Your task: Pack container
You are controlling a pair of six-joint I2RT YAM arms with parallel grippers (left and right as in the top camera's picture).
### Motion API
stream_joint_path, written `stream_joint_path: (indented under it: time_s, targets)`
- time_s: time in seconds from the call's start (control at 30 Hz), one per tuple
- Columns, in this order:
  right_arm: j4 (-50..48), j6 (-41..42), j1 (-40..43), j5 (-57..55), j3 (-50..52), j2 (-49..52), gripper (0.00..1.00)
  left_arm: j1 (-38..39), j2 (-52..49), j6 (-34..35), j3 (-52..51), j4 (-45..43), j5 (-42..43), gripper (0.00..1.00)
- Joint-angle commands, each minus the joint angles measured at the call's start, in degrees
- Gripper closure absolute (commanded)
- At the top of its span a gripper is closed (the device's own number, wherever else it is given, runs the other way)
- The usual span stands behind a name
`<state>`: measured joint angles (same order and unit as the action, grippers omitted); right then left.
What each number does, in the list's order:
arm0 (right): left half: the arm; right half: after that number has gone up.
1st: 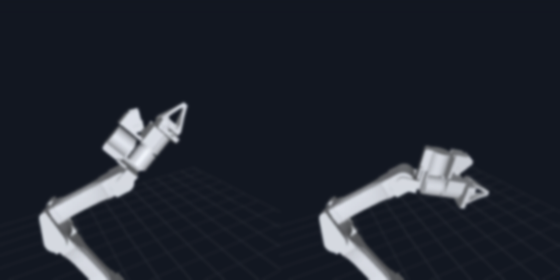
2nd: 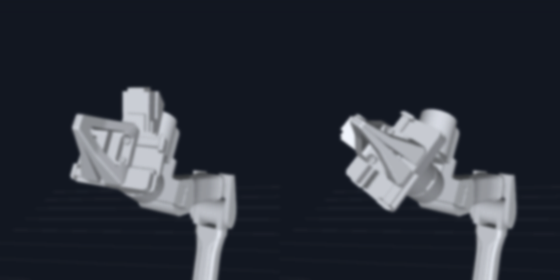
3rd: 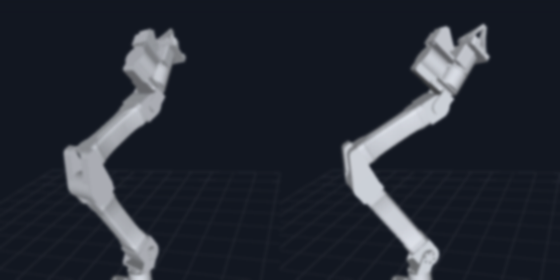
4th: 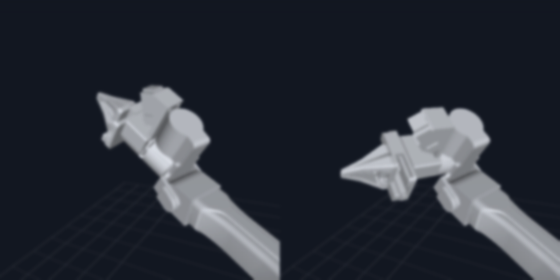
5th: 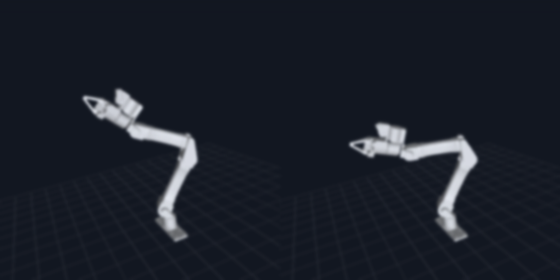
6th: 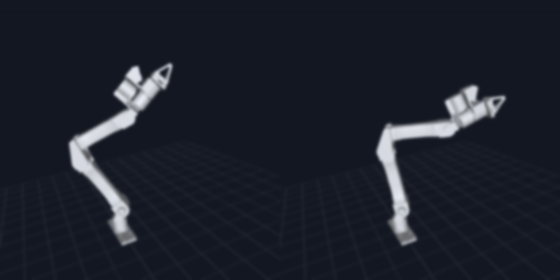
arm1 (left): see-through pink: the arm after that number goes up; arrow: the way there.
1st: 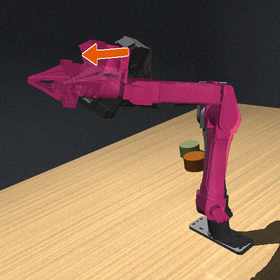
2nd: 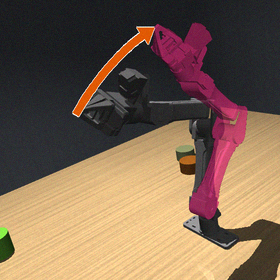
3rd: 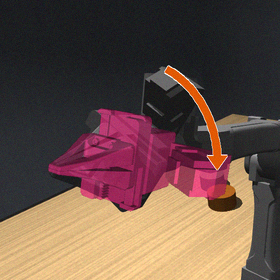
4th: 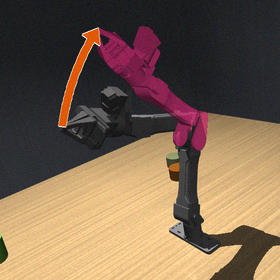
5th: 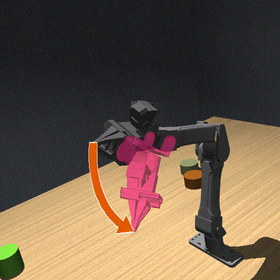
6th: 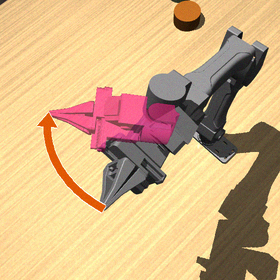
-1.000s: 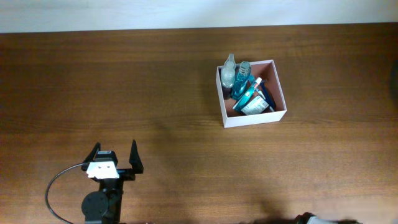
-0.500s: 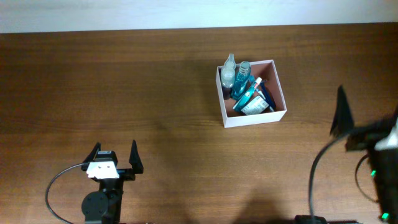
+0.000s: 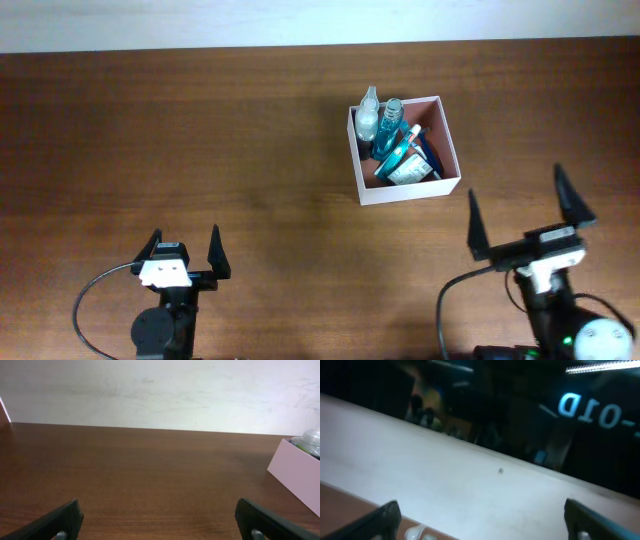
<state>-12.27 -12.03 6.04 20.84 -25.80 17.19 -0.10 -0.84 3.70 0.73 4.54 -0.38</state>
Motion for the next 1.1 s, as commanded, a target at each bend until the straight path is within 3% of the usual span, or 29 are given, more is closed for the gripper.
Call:
stream_joint_path:
  time_s: [0.0, 0.33, 0.67, 1.07]
  targets:
    - [-6.8, 0.5, -0.5, 2.9, 8.2, -4.7, 0.01, -0.3, 0.5, -0.3, -0.2, 0.2, 0.5, 0.01]
    - [-3.3, 0.5, -0.5, -0.1, 14.3, -17.0, 0.01, -0.3, 0.5, -0.3, -0.2, 0.2, 0.5, 0.00]
    - [-1.9, 1.9, -4.9, -6.3, 15.8, -17.0, 0.01, -0.3, 0.5, -0.3, -0.2, 0.2, 0.5, 0.01]
    - [-8.2, 1.8, -5.1, -5.9, 25.5, -17.0, 0.01, -0.3, 0.5, -0.3, -0.2, 0.2, 0.5, 0.01]
